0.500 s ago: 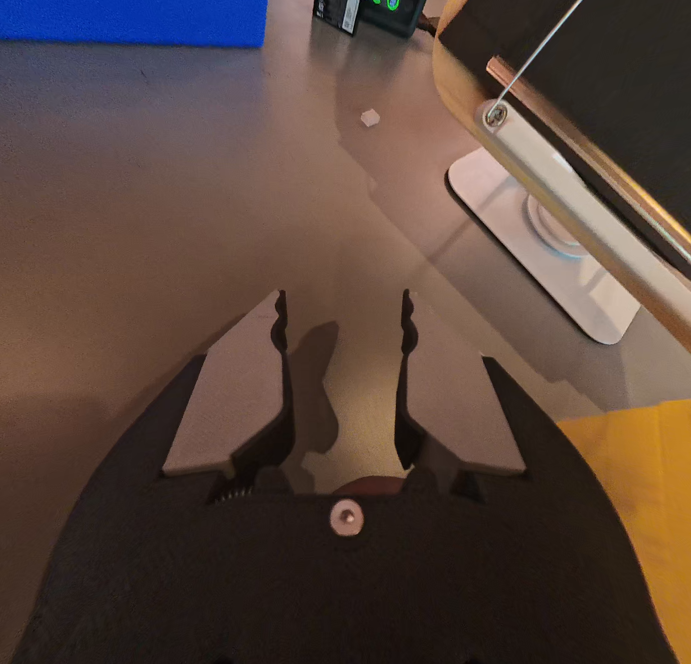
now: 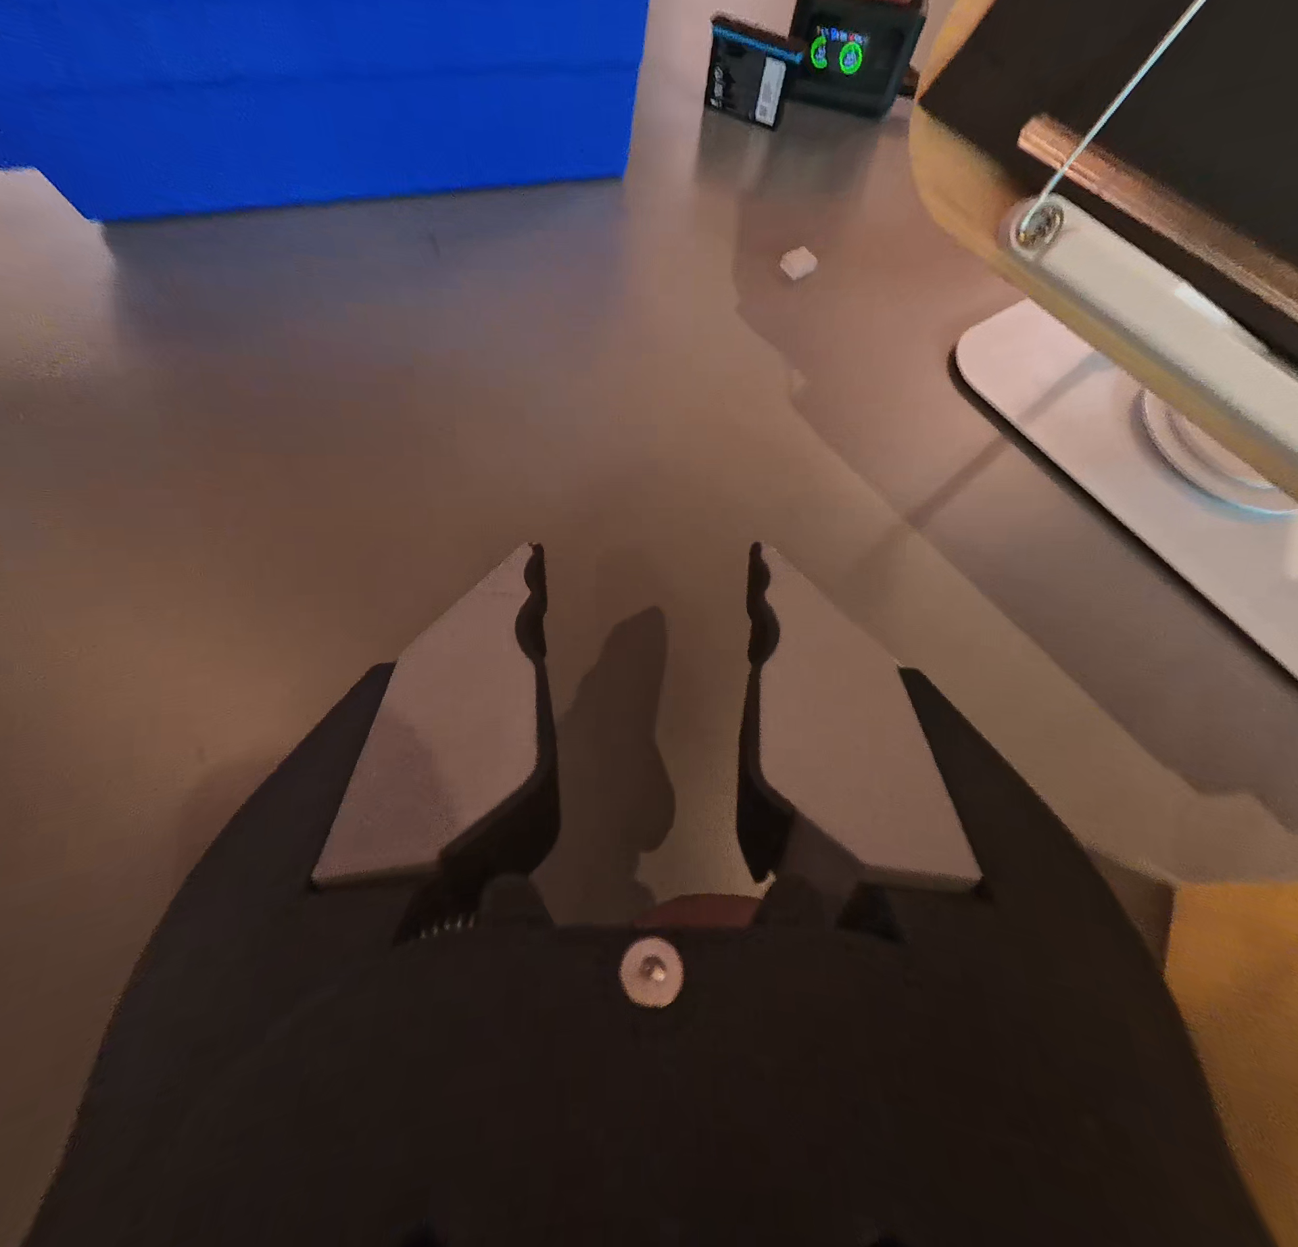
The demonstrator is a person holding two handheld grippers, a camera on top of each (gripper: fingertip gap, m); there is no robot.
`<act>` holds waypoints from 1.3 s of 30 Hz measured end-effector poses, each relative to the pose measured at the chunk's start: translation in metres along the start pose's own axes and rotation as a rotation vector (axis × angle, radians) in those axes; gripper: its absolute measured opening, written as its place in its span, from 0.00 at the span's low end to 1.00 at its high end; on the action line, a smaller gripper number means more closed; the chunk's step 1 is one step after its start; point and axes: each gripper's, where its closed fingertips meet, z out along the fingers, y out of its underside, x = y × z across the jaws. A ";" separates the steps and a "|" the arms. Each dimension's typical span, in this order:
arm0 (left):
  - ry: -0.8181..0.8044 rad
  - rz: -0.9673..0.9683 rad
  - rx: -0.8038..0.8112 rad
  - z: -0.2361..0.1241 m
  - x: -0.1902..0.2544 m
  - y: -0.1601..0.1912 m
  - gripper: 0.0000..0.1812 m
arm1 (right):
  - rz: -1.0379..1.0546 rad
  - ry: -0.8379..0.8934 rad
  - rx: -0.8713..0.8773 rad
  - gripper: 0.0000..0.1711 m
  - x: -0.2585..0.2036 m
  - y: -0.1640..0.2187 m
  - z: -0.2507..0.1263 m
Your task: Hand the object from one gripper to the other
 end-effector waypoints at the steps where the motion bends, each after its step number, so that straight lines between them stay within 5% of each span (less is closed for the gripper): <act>1: 0.116 -0.061 0.137 -0.014 0.033 -0.034 0.16 | 0.004 -0.010 0.025 0.32 -0.001 -0.008 0.000; 4: 0.613 -0.256 0.459 -0.060 0.144 -0.104 0.16 | -0.018 -0.097 0.154 0.33 -0.014 -0.043 -0.006; 8: 1.150 -0.400 0.675 -0.090 0.233 -0.124 0.16 | 0.100 -0.444 0.349 0.32 -0.040 -0.085 -0.045; 11: 1.118 -0.406 0.704 -0.058 0.254 -0.113 0.16 | 0.181 -0.548 0.476 0.30 -0.034 -0.098 -0.072; 19: 0.810 -0.483 0.686 0.018 0.268 -0.097 0.16 | 0.071 -0.154 0.386 0.32 0.011 -0.069 -0.041; 27: 0.607 -0.477 0.679 0.034 0.270 -0.091 0.16 | 0.105 0.077 0.319 0.28 0.036 -0.061 -0.025; 29: 0.565 -0.509 0.678 0.037 0.264 -0.087 0.16 | 0.075 0.130 0.297 0.13 0.039 -0.057 -0.024; 34: 0.577 -0.492 0.602 0.044 0.287 -0.077 0.16 | 0.048 0.199 0.319 0.17 0.042 -0.062 -0.022; 39: 0.572 -0.499 0.555 0.051 0.292 -0.074 0.16 | -0.036 0.310 0.245 0.08 0.052 -0.052 -0.019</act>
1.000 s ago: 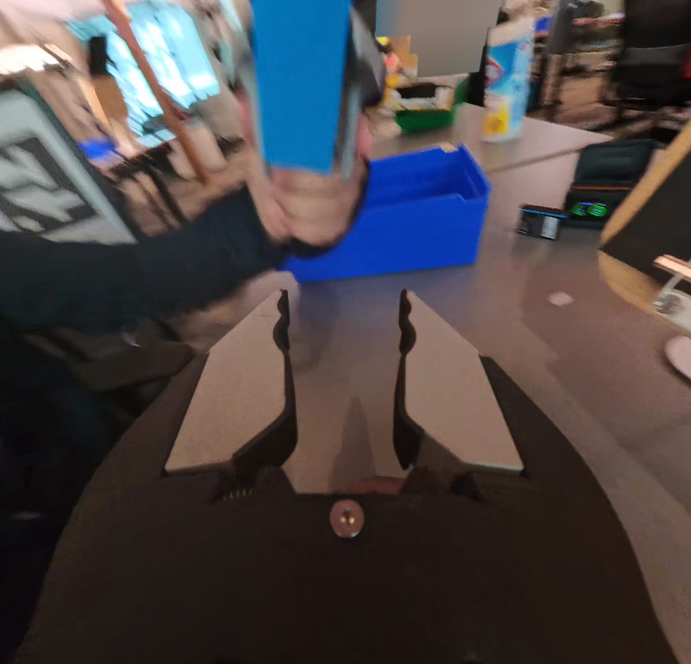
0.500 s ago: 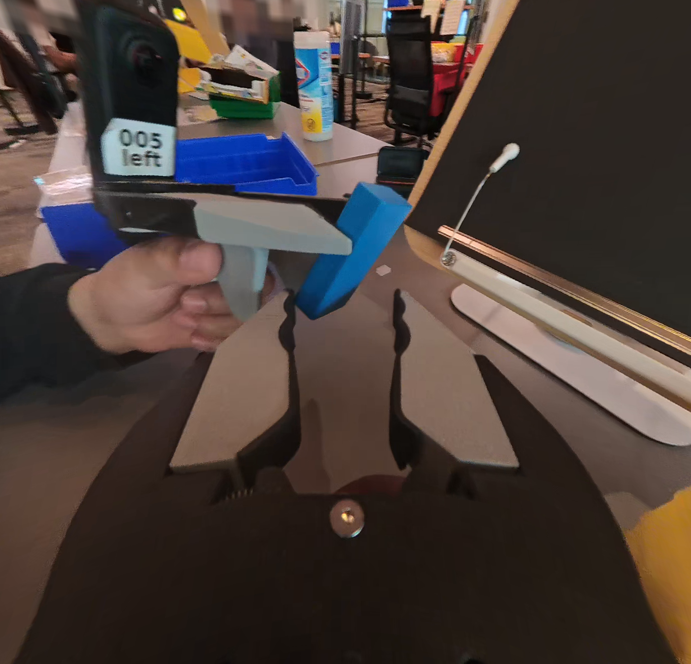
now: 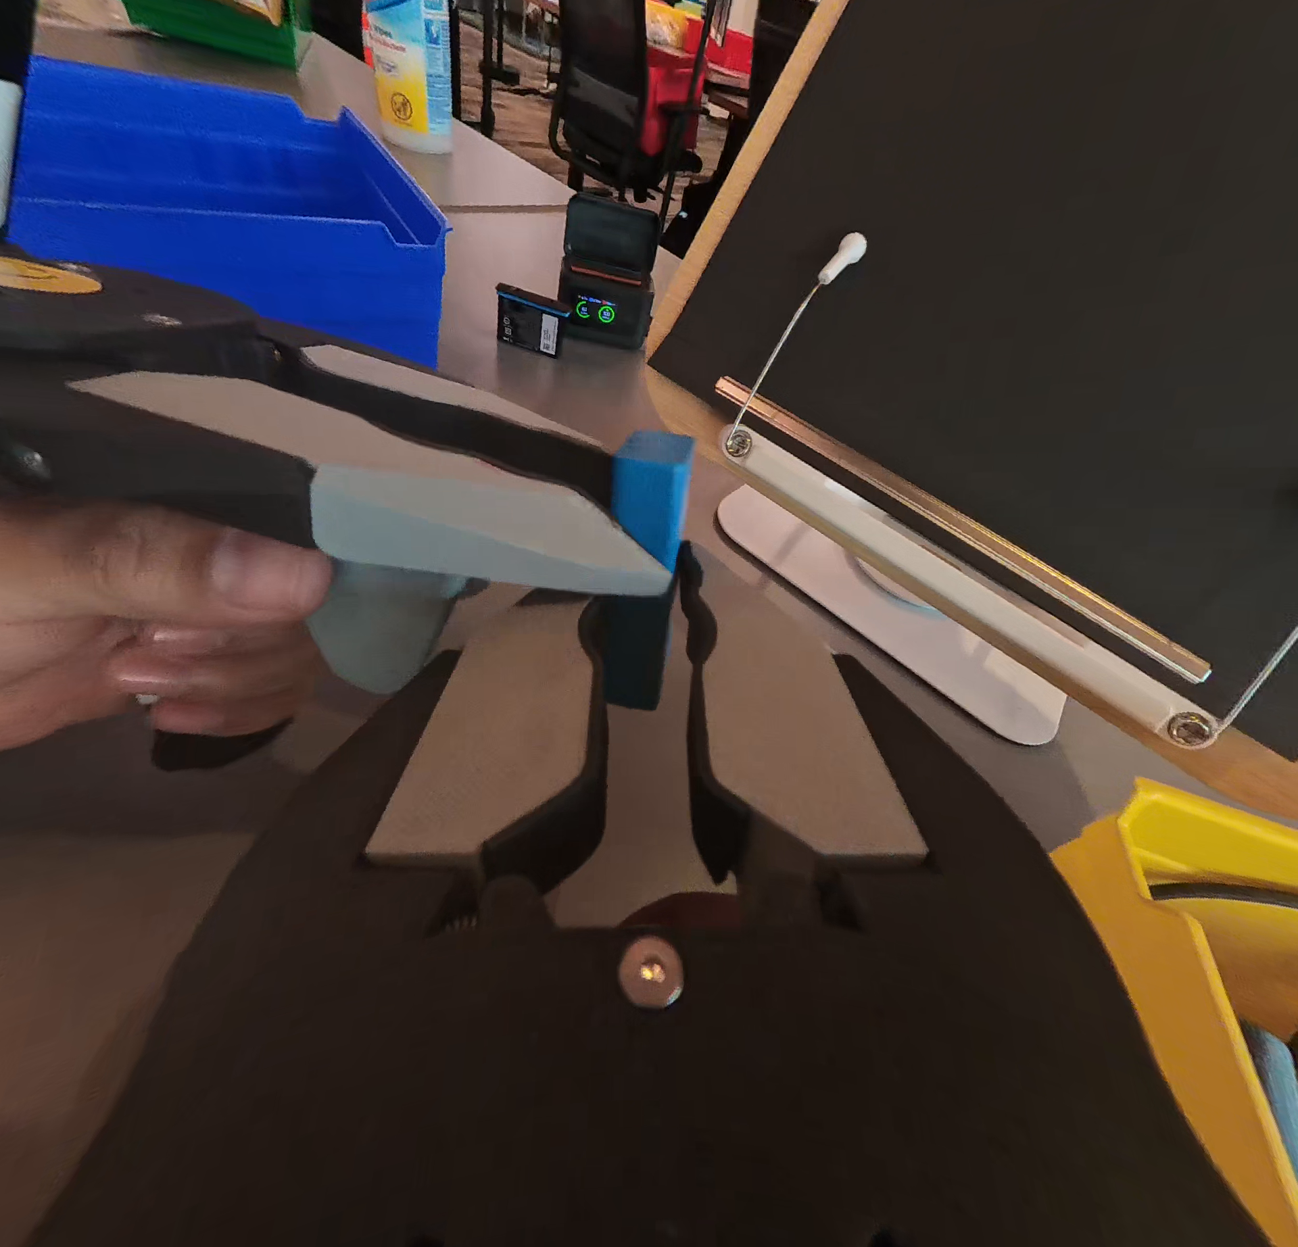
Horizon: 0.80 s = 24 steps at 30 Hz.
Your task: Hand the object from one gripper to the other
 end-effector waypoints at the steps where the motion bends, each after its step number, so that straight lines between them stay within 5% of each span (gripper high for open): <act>1: 0.011 -0.018 -0.002 -0.001 -0.001 -0.001 0.16 | -0.002 -0.001 0.000 0.07 0.001 0.000 -0.001; 3: 0.072 0.008 -0.033 -0.005 0.001 -0.005 0.16 | 0.045 -0.036 0.006 0.07 0.004 0.001 -0.004; 11: 0.311 0.049 -0.178 -0.023 0.015 0.010 0.25 | 0.684 -0.652 0.270 0.07 -0.005 -0.027 -0.039; 15: 0.372 0.065 -0.170 -0.021 0.033 0.015 0.23 | 0.691 -0.764 0.285 0.07 -0.022 -0.032 -0.042; 18: 0.389 0.127 -0.180 -0.020 0.041 0.023 0.11 | 0.619 -0.779 0.289 0.07 -0.035 -0.035 -0.041; 21: 0.297 0.285 -0.188 -0.018 0.027 0.024 0.08 | 0.544 -0.692 0.242 0.14 -0.030 -0.031 -0.038; 24: 0.037 0.691 -0.144 -0.018 -0.003 0.016 0.08 | 0.555 -0.673 0.203 0.32 -0.022 -0.026 -0.040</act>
